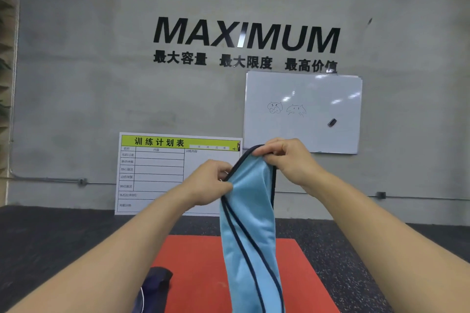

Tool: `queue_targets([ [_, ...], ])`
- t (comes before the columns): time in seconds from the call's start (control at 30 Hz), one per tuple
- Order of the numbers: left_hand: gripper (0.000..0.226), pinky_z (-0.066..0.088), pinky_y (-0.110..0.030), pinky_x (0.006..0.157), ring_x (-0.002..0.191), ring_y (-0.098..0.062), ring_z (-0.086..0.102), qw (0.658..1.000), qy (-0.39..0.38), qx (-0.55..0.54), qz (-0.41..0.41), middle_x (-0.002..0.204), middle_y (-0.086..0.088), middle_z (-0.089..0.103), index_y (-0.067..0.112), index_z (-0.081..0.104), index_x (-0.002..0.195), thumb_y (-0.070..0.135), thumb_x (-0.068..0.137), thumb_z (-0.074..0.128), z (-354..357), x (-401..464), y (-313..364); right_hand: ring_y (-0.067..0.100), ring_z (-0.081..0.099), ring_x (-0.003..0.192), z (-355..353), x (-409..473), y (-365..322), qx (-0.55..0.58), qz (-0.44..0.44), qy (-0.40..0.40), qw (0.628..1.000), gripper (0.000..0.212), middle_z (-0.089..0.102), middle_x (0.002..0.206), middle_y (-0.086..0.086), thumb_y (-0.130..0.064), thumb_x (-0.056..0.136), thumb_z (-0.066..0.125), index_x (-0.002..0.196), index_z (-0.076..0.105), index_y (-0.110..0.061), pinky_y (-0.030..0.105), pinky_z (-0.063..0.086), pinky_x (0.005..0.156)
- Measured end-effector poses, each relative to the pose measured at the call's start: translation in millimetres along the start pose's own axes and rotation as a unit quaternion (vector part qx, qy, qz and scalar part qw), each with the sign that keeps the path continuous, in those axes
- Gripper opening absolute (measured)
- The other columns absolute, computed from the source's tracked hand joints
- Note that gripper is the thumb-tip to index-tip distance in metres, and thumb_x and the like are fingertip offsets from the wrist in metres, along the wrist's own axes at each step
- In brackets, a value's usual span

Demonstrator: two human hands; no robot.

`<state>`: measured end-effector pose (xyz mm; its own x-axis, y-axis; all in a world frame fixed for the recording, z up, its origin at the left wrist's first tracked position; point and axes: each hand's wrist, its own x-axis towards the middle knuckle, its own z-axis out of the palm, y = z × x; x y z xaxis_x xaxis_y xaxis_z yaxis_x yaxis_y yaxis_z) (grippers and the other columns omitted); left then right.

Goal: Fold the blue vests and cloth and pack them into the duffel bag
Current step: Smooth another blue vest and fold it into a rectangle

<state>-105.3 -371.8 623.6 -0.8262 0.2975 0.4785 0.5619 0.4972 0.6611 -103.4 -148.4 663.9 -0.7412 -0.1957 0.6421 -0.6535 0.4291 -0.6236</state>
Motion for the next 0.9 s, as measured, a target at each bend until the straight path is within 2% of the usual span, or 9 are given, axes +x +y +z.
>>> queue_targets([
  [0.1,0.025,0.06,-0.037,0.085,0.086,-0.019,0.074,0.999,0.013,0.043,-0.014,0.086,0.002,0.078,0.015,0.073,0.091,-0.001,0.082,0.056,-8.7,0.8,-8.4,0.007,0.057,0.085,-12.7,-1.1,4.3,-0.027,0.008,0.022,0.999,0.028,0.067,0.107,-0.003,-0.001,0.098,0.062,0.102,0.082,-0.02,0.025,0.05,0.09],
  [0.23,0.02,0.057,-0.034,0.074,0.068,-0.01,0.067,0.995,0.021,0.093,-0.021,0.078,0.003,0.076,0.02,0.074,0.084,0.006,0.079,0.061,-14.2,1.0,-14.4,0.016,0.059,0.09,-22.3,1.0,11.5,-0.034,0.017,0.067,0.997,0.03,0.067,0.105,-0.004,-0.002,0.097,0.064,0.099,0.082,-0.025,0.033,0.054,0.093],
  [0.37,0.017,0.058,-0.036,0.069,0.069,-0.016,0.069,0.991,0.023,0.125,-0.042,0.074,0.003,0.075,0.02,0.074,0.08,0.009,0.075,0.063,-21.0,-4.3,-28.2,0.003,0.058,0.083,-35.7,1.2,10.5,-0.003,0.031,0.103,0.994,0.028,0.065,0.093,-0.012,-0.002,0.097,0.063,0.099,0.081,-0.023,0.017,0.048,0.083],
  [0.43,0.016,0.055,-0.033,0.063,0.066,-0.016,0.067,0.988,0.03,0.14,-0.052,0.072,0.004,0.074,0.021,0.073,0.078,0.01,0.073,0.062,-26.2,-8.2,-37.0,0.004,0.06,0.091,-45.5,1.3,13.8,0.005,0.041,0.115,0.993,0.027,0.068,0.098,-0.011,-0.002,0.097,0.063,0.1,0.081,-0.023,0.015,0.045,0.084],
  [0.5,0.014,0.051,-0.031,0.059,0.063,-0.013,0.062,0.984,0.037,0.16,-0.062,0.073,0.004,0.073,0.021,0.072,0.078,0.012,0.074,0.063,-33.1,-12.6,-45.2,0.006,0.062,0.101,-55.8,0.6,18.4,0.01,0.057,0.124,0.991,0.028,0.071,0.106,-0.01,-0.001,0.096,0.064,0.099,0.081,-0.023,0.018,0.045,0.091],
  [0.7,0.013,0.056,-0.037,0.067,0.073,-0.017,0.069,0.977,0.053,0.192,-0.078,0.073,0.008,0.073,0.025,0.072,0.074,0.014,0.077,0.066,-59.7,-22.9,-61.2,0.005,0.061,0.112,-81.3,-9.6,34.7,0.001,0.111,0.136,0.985,0.028,0.072,0.113,-0.01,-0.004,0.095,0.066,0.1,0.081,-0.027,0.028,0.043,0.103],
  [0.8,0.016,0.05,-0.031,0.065,0.073,-0.013,0.064,0.967,0.062,0.236,-0.076,0.074,0.009,0.071,0.027,0.07,0.074,0.015,0.082,0.064,-71.6,-28.9,-68.7,0.013,0.06,0.117,-87.4,-15.3,42.0,0.0,0.132,0.141,0.981,0.028,0.072,0.115,-0.008,-0.006,0.095,0.067,0.099,0.082,-0.029,0.037,0.045,0.11],
  [0.9,0.014,0.05,-0.036,0.069,0.077,-0.021,0.059,0.954,0.075,0.282,-0.072,0.078,0.007,0.065,0.024,0.065,0.08,0.019,0.09,0.056,-78.7,-36.1,-78.8,0.014,0.059,0.12,-90.3,-22.7,43.1,0.001,0.139,0.143,0.98,0.027,0.071,0.115,-0.008,-0.004,0.095,0.067,0.101,0.081,-0.027,0.036,0.043,0.111],
])
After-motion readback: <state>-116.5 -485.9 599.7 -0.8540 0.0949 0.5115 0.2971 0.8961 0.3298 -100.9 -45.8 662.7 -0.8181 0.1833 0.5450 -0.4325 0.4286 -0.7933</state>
